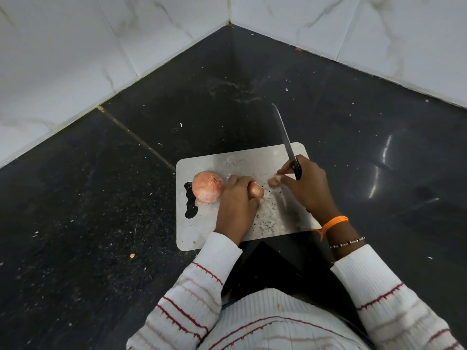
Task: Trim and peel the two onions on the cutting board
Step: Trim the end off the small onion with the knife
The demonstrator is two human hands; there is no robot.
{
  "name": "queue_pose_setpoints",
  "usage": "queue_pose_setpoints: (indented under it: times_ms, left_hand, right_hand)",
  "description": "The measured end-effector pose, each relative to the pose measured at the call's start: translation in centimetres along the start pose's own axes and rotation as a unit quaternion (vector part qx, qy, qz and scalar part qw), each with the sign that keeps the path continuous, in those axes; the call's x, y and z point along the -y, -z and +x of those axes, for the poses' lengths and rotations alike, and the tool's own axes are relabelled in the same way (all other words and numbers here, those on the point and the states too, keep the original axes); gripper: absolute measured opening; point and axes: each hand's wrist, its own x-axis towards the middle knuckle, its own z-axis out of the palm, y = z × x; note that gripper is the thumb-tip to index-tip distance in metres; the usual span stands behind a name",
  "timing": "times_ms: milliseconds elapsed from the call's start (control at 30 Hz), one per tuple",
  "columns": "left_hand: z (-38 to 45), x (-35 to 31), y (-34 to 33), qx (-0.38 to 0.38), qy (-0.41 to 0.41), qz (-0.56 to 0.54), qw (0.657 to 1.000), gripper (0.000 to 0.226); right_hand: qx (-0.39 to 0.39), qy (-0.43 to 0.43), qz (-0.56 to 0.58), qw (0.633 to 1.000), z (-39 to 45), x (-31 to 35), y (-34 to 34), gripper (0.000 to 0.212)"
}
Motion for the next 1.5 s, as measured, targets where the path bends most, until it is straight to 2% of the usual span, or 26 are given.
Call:
queue_pose_setpoints:
  times_ms: [133,200,233,267,333,367,400,467,600,800,933,1000,1033,1067,1167,1200,1267,1367,1500]
  left_hand:
    - [-0.1,-0.2,-0.5,-0.003,0.024,-0.005,1.000,0.031]
    - [0.0,-0.7,-0.4,-0.009,0.097,-0.118,0.988,0.035]
    - [0.0,-1.2,0.0,0.001,0.151,-0.216,0.965,0.036]
    - [0.2,-1.7,0.4,0.018,0.210,-0.327,0.921,0.033]
    - [0.8,-2.4,1.1,0.053,0.317,-0.537,0.780,0.024]
    - [1.1,-2.5,1.4,0.059,0.348,-0.599,0.719,0.021]
    - [1.3,-2.5,1.5,0.062,0.370,-0.630,0.680,0.020]
    - [1.5,-2.5,1.7,0.067,0.392,-0.654,0.643,0.024]
    - [1.6,-2.3,1.6,0.072,0.404,-0.681,0.606,0.024]
    - [1.3,-2.7,1.7,0.038,0.392,-0.697,0.600,0.014]
    - [0.9,-2.9,1.8,0.018,0.385,-0.721,0.576,0.014]
    - [1.0,-2.7,1.7,0.010,0.376,-0.722,0.581,0.014]
    - [1.0,-2.6,1.6,0.010,0.367,-0.715,0.595,0.013]
    - [1.0,-2.5,1.6,0.013,0.354,-0.696,0.625,0.011]
    - [0.7,-2.2,1.8,0.042,0.288,-0.582,0.759,0.010]
    - [0.6,-2.1,1.8,0.053,0.266,-0.543,0.795,0.013]
    - [0.4,-1.9,1.7,0.067,0.241,-0.492,0.834,0.020]
    - [0.5,-2.0,1.7,0.059,0.245,-0.490,0.834,0.013]
    - [1.2,-2.3,1.7,0.032,0.304,-0.555,0.774,0.011]
  right_hand:
    - [0.001,-0.020,0.012,1.000,-1.4,0.3,-0.4,0.007]
    - [0.007,-0.045,0.084,0.995,-2.4,0.8,-0.9,0.020]
    - [0.013,-0.050,0.112,0.992,-2.9,1.1,-1.0,0.025]
    - [0.023,-0.051,0.130,0.990,-3.4,1.3,-1.1,0.027]
    - [0.049,-0.051,0.162,0.984,-4.3,1.7,-1.1,0.028]
    - [0.065,-0.052,0.176,0.981,-4.7,1.9,-1.2,0.029]
    - [0.078,-0.052,0.182,0.979,-5.1,2.0,-1.2,0.029]
    - [0.098,-0.049,0.176,0.978,-5.8,2.2,-1.2,0.027]
    - [0.111,-0.050,0.176,0.977,-6.4,2.4,-1.0,0.023]
    - [0.119,-0.018,0.166,0.979,-7.4,2.9,-0.7,0.021]
    - [0.110,0.011,0.115,0.987,-7.9,2.7,-1.0,0.023]
    - [0.111,0.008,0.098,0.989,-8.1,2.7,-1.0,0.023]
    - [0.117,0.005,0.090,0.989,-8.1,2.6,-0.9,0.023]
    - [0.124,0.003,0.080,0.989,-8.1,2.6,-0.7,0.023]
    - [0.147,-0.008,0.034,0.989,-7.5,2.7,0.5,0.024]
    - [0.155,-0.016,0.019,0.988,-7.2,2.7,0.9,0.025]
    - [0.177,-0.033,-0.007,0.984,-6.6,2.9,1.5,0.025]
    - [0.188,-0.050,0.000,0.981,-6.4,3.2,1.5,0.024]
    - [0.178,-0.037,0.001,0.983,-7.0,3.4,0.9,0.018]
